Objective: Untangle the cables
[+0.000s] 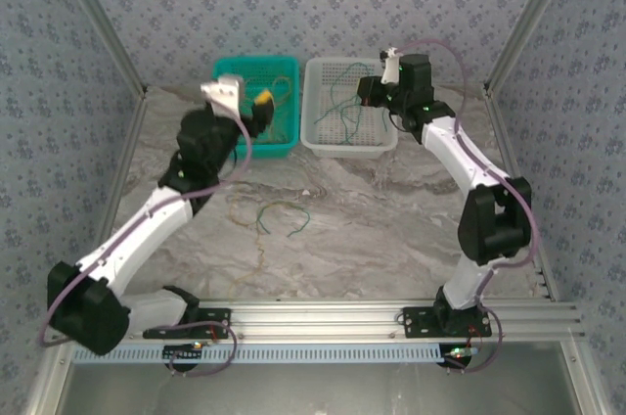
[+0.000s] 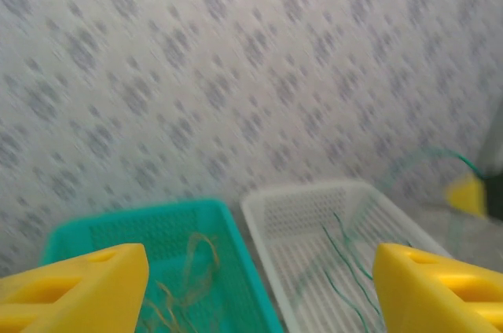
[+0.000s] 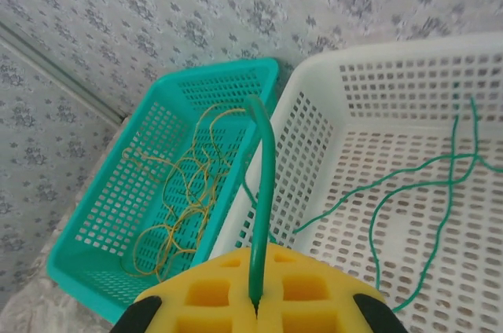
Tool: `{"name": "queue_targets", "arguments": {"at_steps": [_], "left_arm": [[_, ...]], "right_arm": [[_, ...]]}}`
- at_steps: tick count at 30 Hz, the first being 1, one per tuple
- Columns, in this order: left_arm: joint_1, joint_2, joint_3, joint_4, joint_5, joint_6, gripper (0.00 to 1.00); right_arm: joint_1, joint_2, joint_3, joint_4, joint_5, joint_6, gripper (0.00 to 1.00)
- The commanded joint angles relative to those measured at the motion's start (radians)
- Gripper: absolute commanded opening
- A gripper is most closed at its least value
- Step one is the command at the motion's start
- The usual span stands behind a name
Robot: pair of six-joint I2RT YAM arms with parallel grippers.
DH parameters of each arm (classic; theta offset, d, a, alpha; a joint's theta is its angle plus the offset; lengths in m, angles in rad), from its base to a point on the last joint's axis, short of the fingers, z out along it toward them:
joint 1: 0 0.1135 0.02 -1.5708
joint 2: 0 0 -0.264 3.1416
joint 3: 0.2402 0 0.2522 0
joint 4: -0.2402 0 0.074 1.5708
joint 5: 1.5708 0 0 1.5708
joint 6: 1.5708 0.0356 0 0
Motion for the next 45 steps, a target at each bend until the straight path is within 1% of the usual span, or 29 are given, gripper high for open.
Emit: {"name": "queue_targets", "arguments": {"at_steps": [1, 3, 4, 6, 7, 8, 9, 10, 11, 13, 14, 16, 18, 21, 23, 24, 27, 29, 31, 33, 35, 37, 40, 42, 45], "left_arm": [[-0.051, -0.073, -0.157, 0.024, -0.018, -0.042, 0.75], [-0.066, -0.119, -0.231, 0.027, -0.024, -0.052, 0.75], [-0.07, -0.134, -0.258, 0.024, -0.03, -0.05, 0.75], [-0.07, -0.156, -0.279, -0.025, -0.064, -0.044, 0.75], [-0.068, -0.164, -0.282, -0.051, -0.096, -0.032, 0.76], [-0.068, -0.169, -0.285, -0.068, -0.132, -0.026, 0.76], [-0.069, -0.176, -0.287, -0.075, -0.162, -0.023, 0.76], [-0.067, -0.179, -0.291, -0.068, -0.175, -0.022, 0.76], [-0.063, -0.178, -0.292, -0.061, -0.177, -0.02, 0.76], [-0.056, -0.167, -0.282, -0.061, -0.186, -0.027, 0.76], [-0.056, -0.159, -0.276, -0.068, -0.195, -0.036, 0.76], [-0.052, -0.138, -0.262, -0.093, -0.209, -0.056, 0.76], [-0.051, -0.12, -0.252, -0.124, -0.226, -0.077, 0.76], [-0.051, -0.105, -0.25, -0.179, -0.225, -0.118, 0.76], [-0.051, -0.104, -0.252, -0.216, -0.209, -0.155, 0.76], [-0.053, -0.106, -0.256, -0.235, -0.195, -0.175, 0.76], [-0.062, -0.12, -0.271, -0.29, -0.177, -0.226, 0.76], [-0.071, -0.137, -0.29, -0.311, -0.155, -0.262, 0.76], [-0.088, -0.158, -0.316, -0.332, -0.143, -0.296, 0.77], [-0.095, -0.166, -0.337, -0.339, -0.114, -0.308, 0.78], [-0.102, -0.15, -0.337, -0.379, -0.107, -0.322, 0.79], [-0.101, -0.119, -0.331, -0.425, -0.096, -0.332, 0.79], [-0.103, -0.068, -0.319, -0.461, -0.058, -0.332, 0.79], [-0.103, -0.03, -0.317, -0.467, -0.041, -0.327, 0.79], [-0.102, 0.031, -0.304, -0.482, -0.03, -0.34, 0.77]], "right_arm": [[-0.014, 0.099, 0.087, -0.04, -0.107, 0.085, 0.0], [-0.019, 0.178, 0.16, -0.072, -0.154, 0.095, 0.0], [-0.021, 0.22, 0.209, -0.106, -0.154, 0.089, 0.0], [-0.019, 0.292, 0.293, -0.187, -0.122, 0.06, 0.0], [-0.019, 0.329, 0.339, -0.23, -0.092, 0.043, 0.04], [-0.021, 0.356, 0.383, -0.273, -0.067, 0.031, 0.15], [-0.021, 0.382, 0.43, -0.314, -0.037, 0.018, 0.29], [-0.019, 0.401, 0.475, -0.358, 0.0, 0.003, 0.37], [-0.016, 0.411, 0.509, -0.392, 0.04, -0.01, 0.43], [-0.006, 0.419, 0.577, -0.468, 0.148, -0.045, 0.57], [-0.002, 0.421, 0.607, -0.506, 0.195, -0.06, 0.61], [0.004, 0.418, 0.682, -0.617, 0.33, -0.07, 0.67], [0.013, 0.388, 0.704, -0.681, 0.417, -0.081, 0.69], [0.057, 0.294, 0.623, -0.683, 0.523, -0.143, 0.7], [0.095, 0.203, 0.512, -0.637, 0.547, -0.183, 0.7], [0.116, 0.141, 0.424, -0.582, 0.546, -0.206, 0.7], [0.181, -0.052, 0.081, -0.333, 0.55, -0.257, 0.72], [0.202, -0.167, -0.123, -0.175, 0.487, -0.259, 0.72], [0.209, -0.271, -0.336, 0.002, 0.363, -0.273, 0.74], [0.216, -0.326, -0.484, 0.105, 0.247, -0.28, 0.74], [0.234, -0.334, -0.548, 0.12, 0.162, -0.287, 0.72], [0.28, -0.299, -0.558, 0.079, 0.114, -0.307, 0.71], [0.35, -0.225, -0.535, -0.005, 0.115, -0.339, 0.67], [0.377, -0.19, -0.558, 0.028, 0.104, -0.323, 0.66], [0.384, -0.147, -0.585, 0.105, 0.054, -0.261, 0.64]]}}
